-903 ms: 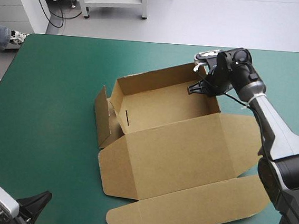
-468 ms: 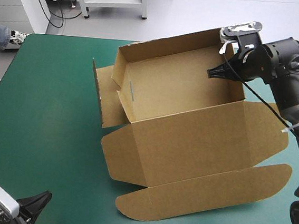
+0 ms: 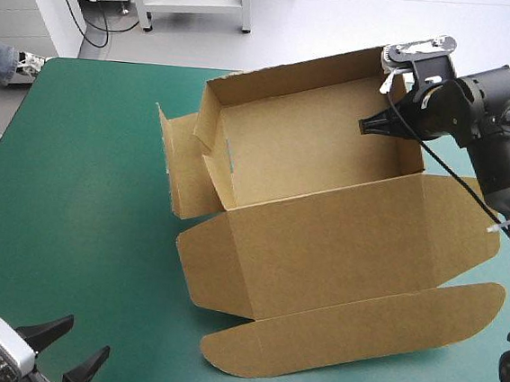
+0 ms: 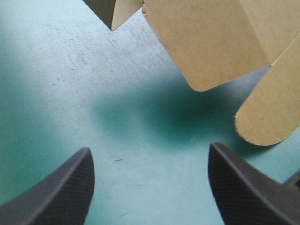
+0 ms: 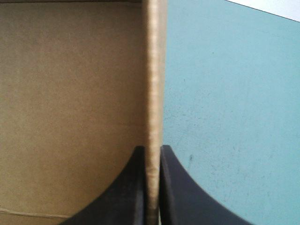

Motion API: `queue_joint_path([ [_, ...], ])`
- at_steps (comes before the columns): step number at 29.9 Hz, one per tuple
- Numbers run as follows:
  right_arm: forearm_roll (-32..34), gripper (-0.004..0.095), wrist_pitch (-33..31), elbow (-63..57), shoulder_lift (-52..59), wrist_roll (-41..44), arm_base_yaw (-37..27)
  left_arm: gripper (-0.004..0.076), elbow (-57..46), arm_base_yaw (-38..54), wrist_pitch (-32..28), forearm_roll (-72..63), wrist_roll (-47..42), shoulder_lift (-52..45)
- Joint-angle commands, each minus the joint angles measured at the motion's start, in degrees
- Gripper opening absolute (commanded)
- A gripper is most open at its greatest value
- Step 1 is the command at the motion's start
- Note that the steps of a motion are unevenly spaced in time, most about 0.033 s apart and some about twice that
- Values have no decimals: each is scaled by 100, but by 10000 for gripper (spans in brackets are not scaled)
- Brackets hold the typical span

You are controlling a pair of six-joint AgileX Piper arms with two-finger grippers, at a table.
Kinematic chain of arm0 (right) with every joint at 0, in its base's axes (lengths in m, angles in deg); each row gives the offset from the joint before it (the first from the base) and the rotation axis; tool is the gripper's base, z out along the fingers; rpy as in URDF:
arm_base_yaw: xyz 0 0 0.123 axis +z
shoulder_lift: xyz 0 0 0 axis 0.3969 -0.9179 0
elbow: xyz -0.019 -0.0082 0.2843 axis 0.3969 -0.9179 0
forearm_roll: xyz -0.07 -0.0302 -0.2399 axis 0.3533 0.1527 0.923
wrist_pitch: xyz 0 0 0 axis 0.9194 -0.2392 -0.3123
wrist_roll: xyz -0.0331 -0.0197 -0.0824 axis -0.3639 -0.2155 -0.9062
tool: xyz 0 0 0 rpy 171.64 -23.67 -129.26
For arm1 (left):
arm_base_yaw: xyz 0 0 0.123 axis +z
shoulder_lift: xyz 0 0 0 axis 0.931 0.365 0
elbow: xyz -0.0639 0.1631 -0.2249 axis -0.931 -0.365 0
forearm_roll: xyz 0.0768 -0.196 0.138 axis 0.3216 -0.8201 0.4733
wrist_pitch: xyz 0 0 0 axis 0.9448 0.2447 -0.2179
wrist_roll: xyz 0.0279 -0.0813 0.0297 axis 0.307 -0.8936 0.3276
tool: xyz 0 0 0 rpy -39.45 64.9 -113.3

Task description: Fold the box

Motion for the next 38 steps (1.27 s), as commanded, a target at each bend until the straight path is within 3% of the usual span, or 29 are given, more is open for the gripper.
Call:
queue_joint_path([
  [1, 15, -22, 332, 156, 254, 0, -7, 489, 121, -20, -495, -290, -115, 101],
  [9, 15, -22, 332, 156, 254, -15, -7, 473, 353, -20, -1333, 844, -772, 784],
  [21, 59, -22, 332, 156, 254, -89, -7, 472, 1470, -20, -2768, 1124, -1427, 4068],
  [24, 59, -22, 332, 156, 254, -89, -7, 472, 2086, -20, -2639, 1124, -1427, 4867],
  [30, 67, -22, 332, 156, 254, -89, -7, 449, 3441, 44, -1669, 1403, -1427, 6358],
  [33, 67, -22, 332, 156, 254, -119, -7, 439, 3912, 415, -1285, 1376, -1383, 6869],
  [38, 304, -22, 332, 177, 288, -48, -7, 437, 4099, 1557, -1257, 784, -852, 7329],
])
